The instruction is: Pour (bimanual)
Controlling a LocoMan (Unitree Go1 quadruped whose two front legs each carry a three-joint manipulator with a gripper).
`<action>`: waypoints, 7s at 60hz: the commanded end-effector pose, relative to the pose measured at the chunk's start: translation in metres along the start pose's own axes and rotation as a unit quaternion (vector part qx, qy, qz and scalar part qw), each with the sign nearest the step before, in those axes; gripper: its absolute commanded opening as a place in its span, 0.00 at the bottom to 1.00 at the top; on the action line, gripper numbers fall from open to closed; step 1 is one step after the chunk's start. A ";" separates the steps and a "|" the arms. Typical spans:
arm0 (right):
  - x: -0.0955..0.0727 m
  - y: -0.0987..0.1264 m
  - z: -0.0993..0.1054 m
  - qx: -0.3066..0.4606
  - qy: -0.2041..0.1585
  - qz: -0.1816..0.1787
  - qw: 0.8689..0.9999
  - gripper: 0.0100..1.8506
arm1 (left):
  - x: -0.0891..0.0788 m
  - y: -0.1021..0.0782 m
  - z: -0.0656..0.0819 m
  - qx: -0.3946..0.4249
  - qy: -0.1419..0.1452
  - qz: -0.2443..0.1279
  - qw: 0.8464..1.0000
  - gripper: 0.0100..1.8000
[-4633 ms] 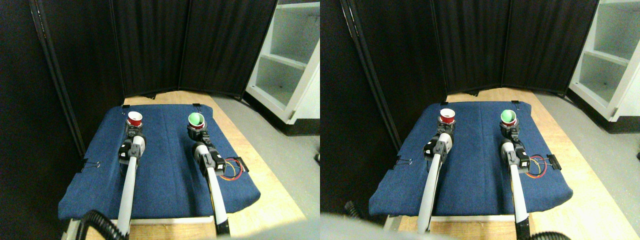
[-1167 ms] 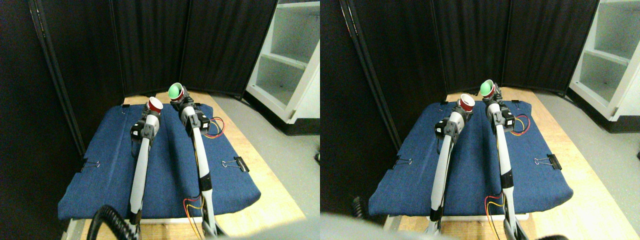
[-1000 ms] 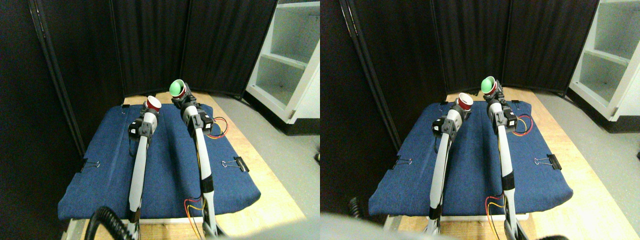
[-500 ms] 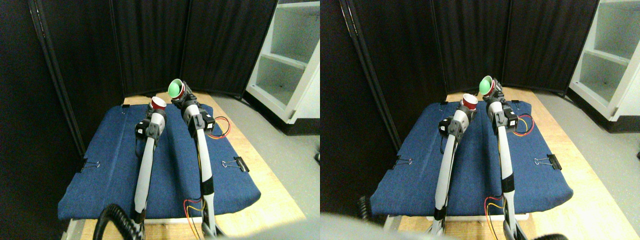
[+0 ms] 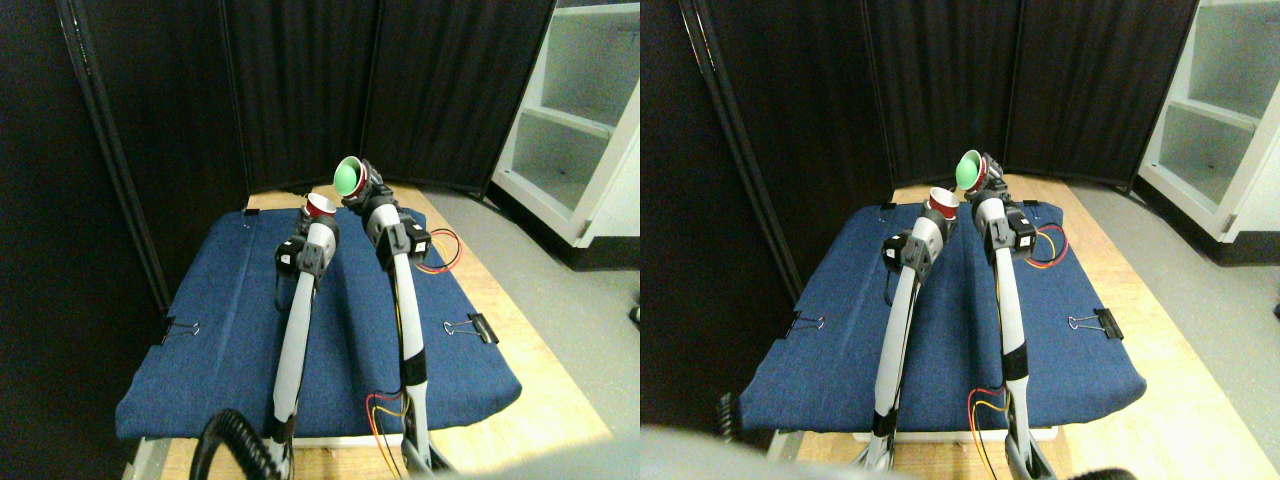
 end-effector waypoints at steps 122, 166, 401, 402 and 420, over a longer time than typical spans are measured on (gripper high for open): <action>0.021 0.022 -0.001 -0.216 -0.009 0.065 0.974 0.17 | 0.009 -0.011 0.006 -0.053 -0.005 -0.015 0.998 0.18; 0.028 0.009 0.000 -0.113 0.012 -0.014 0.993 0.17 | 0.007 -0.012 0.006 -0.057 -0.002 -0.012 0.998 0.18; -0.004 -0.141 -0.102 0.531 -0.071 -0.217 0.816 0.58 | 0.029 0.130 0.031 -0.047 -0.128 0.033 0.990 0.69; -0.004 -0.141 -0.102 0.531 -0.071 -0.217 0.816 0.58 | 0.029 0.130 0.031 -0.047 -0.128 0.033 0.990 0.69; -0.010 -0.139 -0.100 0.525 -0.067 -0.200 0.825 0.73 | 0.025 0.127 0.030 -0.039 -0.123 0.028 0.991 0.71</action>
